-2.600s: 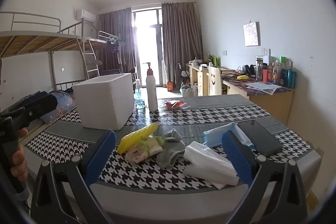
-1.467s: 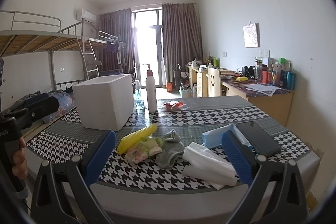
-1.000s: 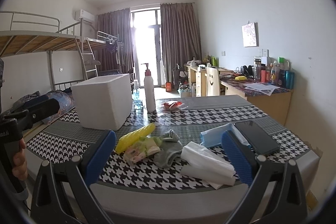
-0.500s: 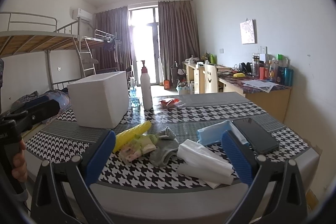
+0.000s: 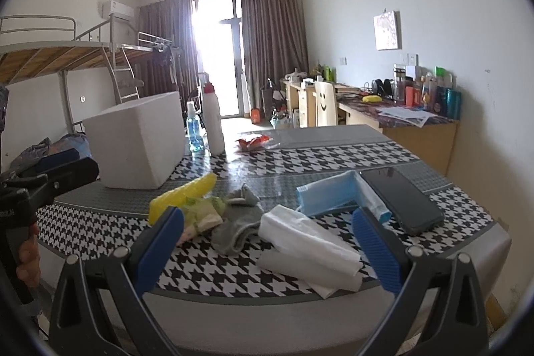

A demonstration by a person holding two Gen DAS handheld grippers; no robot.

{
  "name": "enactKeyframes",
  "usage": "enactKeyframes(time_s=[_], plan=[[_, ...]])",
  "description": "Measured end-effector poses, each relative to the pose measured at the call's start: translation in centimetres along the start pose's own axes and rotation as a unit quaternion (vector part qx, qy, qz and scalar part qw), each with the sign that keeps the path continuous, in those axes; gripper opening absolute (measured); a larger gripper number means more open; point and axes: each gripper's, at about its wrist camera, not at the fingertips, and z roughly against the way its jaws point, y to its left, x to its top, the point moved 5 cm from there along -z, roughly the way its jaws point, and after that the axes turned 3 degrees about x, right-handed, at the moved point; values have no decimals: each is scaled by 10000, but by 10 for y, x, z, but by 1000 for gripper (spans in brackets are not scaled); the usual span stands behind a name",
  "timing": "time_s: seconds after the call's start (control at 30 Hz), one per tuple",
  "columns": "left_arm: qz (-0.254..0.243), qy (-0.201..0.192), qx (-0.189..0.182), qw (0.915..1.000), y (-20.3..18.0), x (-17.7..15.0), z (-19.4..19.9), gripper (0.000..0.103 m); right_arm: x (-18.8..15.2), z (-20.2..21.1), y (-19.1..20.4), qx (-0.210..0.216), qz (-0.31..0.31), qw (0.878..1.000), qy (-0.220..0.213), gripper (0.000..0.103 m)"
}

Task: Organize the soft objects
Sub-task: 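Move the left tool to the yellow foam net and close on it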

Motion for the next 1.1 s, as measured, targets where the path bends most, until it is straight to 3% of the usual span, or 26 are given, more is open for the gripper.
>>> enactKeyframes(time_s=[0.47,0.8,1.1], plan=[[-241,662,184,9973,-3,-15,-47,101,-12,-25,-15,-103,-39,9994,338,102],[-404,1155,365,9918,0,-27,-77,83,-20,-40,-26,-159,-116,9983,542,102],[-227,1500,233,9881,7,-35,-95,50,-24,-49,-33,-185,-138,9972,717,102]])
